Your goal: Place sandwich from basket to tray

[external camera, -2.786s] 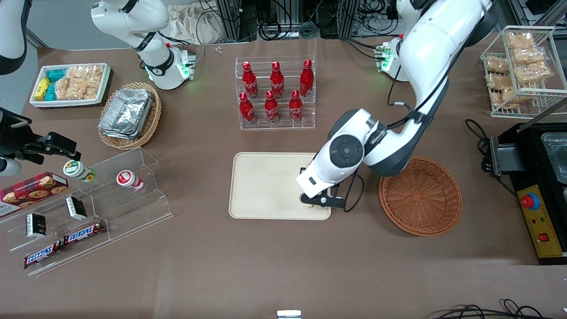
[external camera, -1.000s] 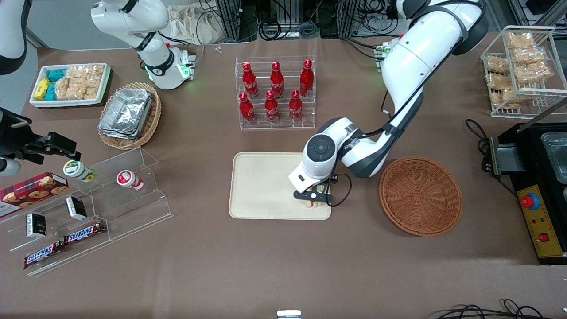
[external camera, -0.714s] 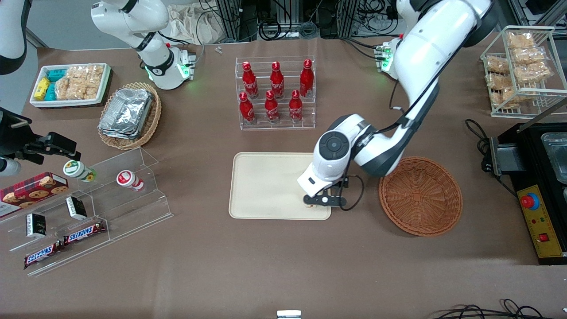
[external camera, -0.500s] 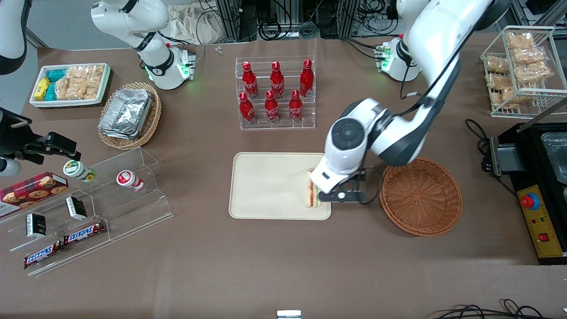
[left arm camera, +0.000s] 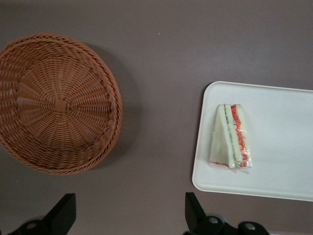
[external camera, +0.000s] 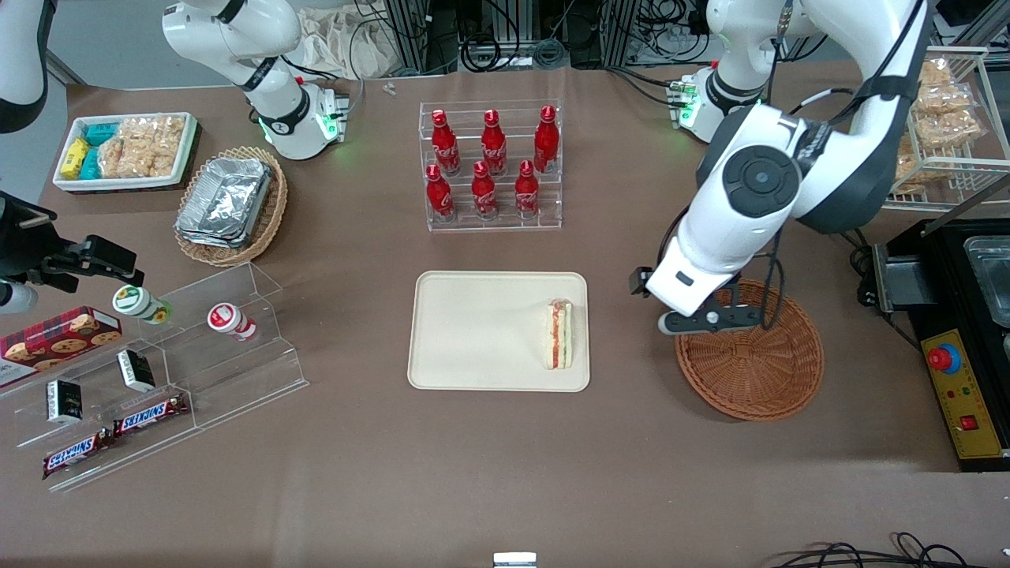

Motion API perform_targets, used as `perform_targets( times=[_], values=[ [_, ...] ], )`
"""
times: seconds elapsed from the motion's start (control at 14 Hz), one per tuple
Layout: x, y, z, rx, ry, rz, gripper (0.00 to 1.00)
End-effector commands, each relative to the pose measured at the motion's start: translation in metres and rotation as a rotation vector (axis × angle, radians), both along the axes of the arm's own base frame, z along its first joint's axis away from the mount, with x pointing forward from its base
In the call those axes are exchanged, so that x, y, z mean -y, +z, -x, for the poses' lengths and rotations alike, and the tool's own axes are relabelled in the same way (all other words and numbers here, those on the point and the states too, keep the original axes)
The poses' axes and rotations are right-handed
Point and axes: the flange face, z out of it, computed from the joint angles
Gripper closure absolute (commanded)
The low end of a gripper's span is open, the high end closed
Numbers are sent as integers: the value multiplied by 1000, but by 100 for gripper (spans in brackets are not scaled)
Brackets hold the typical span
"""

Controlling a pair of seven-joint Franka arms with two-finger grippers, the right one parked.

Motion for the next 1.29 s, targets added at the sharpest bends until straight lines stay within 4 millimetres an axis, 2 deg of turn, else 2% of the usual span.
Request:
perform_targets(
  times=[0.0, 0.14, 0.21, 0.29, 0.43, 0.57, 0.71, 0.93, 1.21],
  values=[
    [-45, 25, 2, -11, -20, 36, 0],
    [-90, 33, -5, -49, -28, 77, 0],
    [-107, 35, -6, -50, -60, 76, 0],
    [-115, 40, -4, -56, -87, 69, 0],
    [-159, 49, -3, -85, -59, 48, 1],
    [-174, 66, 10, -106, -64, 28, 1],
    [-165, 74, 21, -134, -65, 10, 1],
    [-163, 83, 19, -139, -81, 9, 0],
    [-176, 107, 15, -120, -142, 4, 0]
  ],
)
